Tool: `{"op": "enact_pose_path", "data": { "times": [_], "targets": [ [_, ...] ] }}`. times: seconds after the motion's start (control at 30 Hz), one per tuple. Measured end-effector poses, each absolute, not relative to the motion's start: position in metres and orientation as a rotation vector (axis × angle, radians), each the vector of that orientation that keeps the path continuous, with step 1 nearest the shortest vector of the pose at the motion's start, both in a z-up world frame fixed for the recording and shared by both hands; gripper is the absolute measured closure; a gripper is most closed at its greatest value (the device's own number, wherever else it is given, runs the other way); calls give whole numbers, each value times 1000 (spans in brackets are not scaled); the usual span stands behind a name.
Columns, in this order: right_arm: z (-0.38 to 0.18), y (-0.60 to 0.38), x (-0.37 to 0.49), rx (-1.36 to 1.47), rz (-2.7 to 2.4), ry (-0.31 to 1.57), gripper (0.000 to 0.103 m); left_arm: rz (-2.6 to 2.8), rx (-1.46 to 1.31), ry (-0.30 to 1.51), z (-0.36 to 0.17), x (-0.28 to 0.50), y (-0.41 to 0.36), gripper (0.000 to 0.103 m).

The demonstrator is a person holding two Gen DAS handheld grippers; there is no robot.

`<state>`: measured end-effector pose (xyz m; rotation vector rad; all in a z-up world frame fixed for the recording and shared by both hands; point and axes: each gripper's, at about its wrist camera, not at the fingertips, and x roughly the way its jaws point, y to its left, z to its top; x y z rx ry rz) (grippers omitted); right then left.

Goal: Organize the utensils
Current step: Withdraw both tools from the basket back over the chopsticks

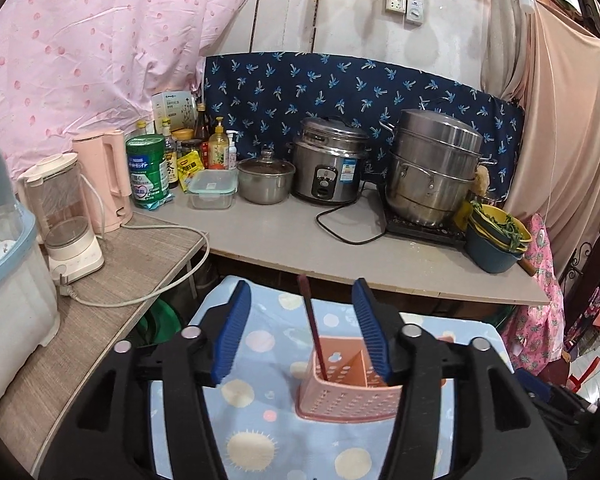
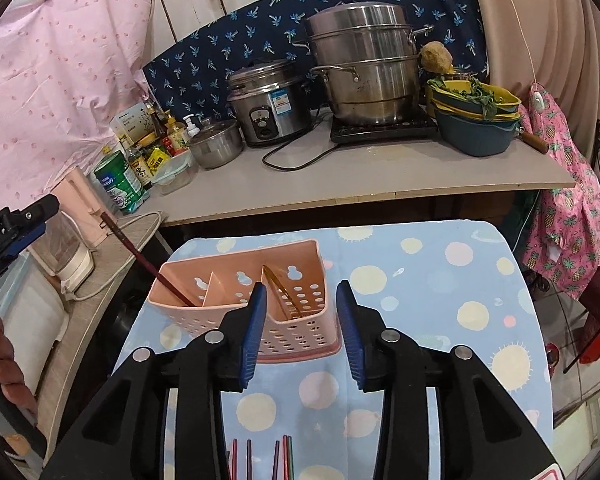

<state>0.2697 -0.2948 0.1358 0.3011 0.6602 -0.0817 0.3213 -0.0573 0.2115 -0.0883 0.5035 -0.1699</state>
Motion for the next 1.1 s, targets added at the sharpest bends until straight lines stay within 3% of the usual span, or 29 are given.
{"op": "enact_pose_path", "data": {
  "times": [0.37, 1.1],
  "targets": [
    [129, -272, 187, 261, -71, 653, 55, -154, -12, 587, 163, 254, -29, 49],
    [5, -229, 60, 217, -122, 860, 54, -118, 43, 829, 23, 131, 3, 49]
  ]
}}
